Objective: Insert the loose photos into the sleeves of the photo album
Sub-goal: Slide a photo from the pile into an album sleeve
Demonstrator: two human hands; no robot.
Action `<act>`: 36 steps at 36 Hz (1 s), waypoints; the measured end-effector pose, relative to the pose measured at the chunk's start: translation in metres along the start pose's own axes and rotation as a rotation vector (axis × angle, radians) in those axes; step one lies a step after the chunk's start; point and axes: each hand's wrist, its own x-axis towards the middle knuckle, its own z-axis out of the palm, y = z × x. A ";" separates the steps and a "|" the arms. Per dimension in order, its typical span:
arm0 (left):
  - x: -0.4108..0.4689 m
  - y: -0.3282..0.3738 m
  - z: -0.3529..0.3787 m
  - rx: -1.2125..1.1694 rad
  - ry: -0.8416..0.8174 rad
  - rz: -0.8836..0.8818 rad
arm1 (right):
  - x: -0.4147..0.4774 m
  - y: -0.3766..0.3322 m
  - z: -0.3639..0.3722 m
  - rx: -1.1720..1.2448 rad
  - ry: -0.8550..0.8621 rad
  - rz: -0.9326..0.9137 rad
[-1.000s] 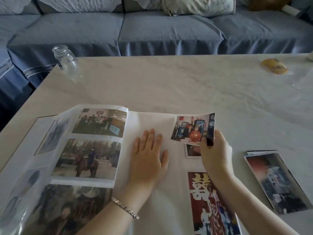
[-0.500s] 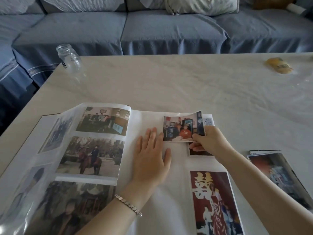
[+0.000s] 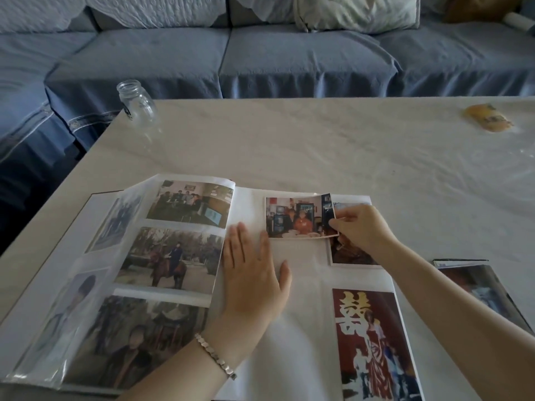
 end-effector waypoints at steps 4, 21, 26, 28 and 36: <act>-0.005 -0.004 -0.001 0.021 0.014 -0.015 | 0.000 -0.002 0.005 0.094 0.017 0.048; -0.007 -0.001 0.000 -0.050 0.055 -0.019 | 0.000 -0.023 0.023 0.143 -0.086 0.127; -0.006 -0.001 0.001 -0.059 0.059 -0.021 | 0.002 -0.022 0.032 0.209 -0.049 0.122; -0.006 -0.001 0.001 -0.057 0.057 -0.021 | 0.003 -0.021 0.035 0.231 -0.012 0.128; -0.006 -0.001 0.001 -0.045 0.048 -0.015 | -0.006 -0.015 0.047 0.246 0.193 0.033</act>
